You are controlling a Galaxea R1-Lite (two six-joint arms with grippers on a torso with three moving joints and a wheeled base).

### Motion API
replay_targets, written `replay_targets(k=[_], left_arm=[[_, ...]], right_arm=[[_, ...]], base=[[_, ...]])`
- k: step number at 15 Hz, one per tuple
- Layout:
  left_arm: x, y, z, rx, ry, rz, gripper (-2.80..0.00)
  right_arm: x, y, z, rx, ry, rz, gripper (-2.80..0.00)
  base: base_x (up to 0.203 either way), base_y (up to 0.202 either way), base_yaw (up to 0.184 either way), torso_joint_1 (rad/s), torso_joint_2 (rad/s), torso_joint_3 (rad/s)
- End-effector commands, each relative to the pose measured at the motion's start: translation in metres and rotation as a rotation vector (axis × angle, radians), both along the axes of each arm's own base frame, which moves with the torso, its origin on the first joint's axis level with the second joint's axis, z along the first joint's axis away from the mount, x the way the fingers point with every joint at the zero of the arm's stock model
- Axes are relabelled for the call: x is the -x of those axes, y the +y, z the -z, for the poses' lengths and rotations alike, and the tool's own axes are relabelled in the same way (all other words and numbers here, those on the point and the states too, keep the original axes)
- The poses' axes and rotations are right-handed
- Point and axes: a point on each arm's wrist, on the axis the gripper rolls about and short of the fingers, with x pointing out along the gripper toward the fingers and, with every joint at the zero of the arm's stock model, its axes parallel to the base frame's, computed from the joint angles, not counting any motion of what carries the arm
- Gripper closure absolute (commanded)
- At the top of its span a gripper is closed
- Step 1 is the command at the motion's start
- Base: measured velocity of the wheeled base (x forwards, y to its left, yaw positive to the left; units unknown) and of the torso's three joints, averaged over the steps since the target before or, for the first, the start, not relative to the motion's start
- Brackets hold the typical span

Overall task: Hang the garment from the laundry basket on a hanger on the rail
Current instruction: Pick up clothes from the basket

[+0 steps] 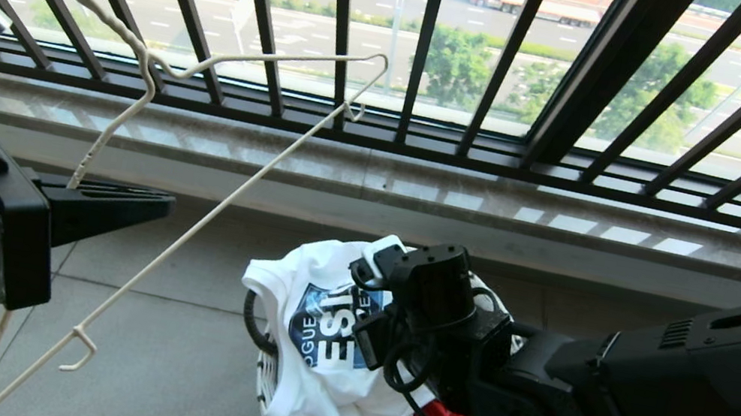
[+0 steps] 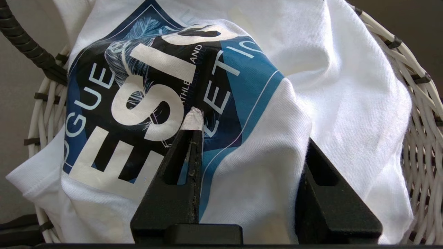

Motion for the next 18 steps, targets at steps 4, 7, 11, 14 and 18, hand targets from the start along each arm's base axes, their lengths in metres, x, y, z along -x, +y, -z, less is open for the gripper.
replay_targets(k=[4, 7, 11, 14, 18], left_arm=[[0.0, 0.0, 0.0, 0.0, -0.002, 0.001, 0.0], [0.0, 0.0, 0.0, -0.001, 0.0, 0.002, 0.0], [-0.001, -0.001, 0.001, -0.003, 0.003, 0.002, 0.0], [-0.001, -0.001, 0.001, -0.003, 0.004, 0.002, 0.0], [0.0, 0.0, 0.0, -0.002, 0.001, 0.001, 0.0]], right_arm=[[0.012, -0.009, -0.006, 0.0, 0.0, -0.004, 0.0], [0.018, -0.014, -0.011, -0.004, -0.003, -0.006, 0.0], [0.033, -0.029, -0.025, 0.003, -0.006, -0.003, 0.0], [0.045, -0.044, -0.027, 0.068, 0.055, 0.007, 0.0], [0.054, -0.063, -0.022, 0.152, 0.114, 0.054, 0.0]], base=[[0.0, 0.0, 0.0, 0.0, 0.0, 0.0], [0.0, 0.0, 0.0, 0.0, 0.0, 0.0], [0.0, 0.0, 0.0, 0.0, 0.0, 0.0], [0.0, 0.0, 0.0, 0.0, 0.0, 0.0], [0.0, 0.0, 0.0, 0.0, 0.0, 0.0]])
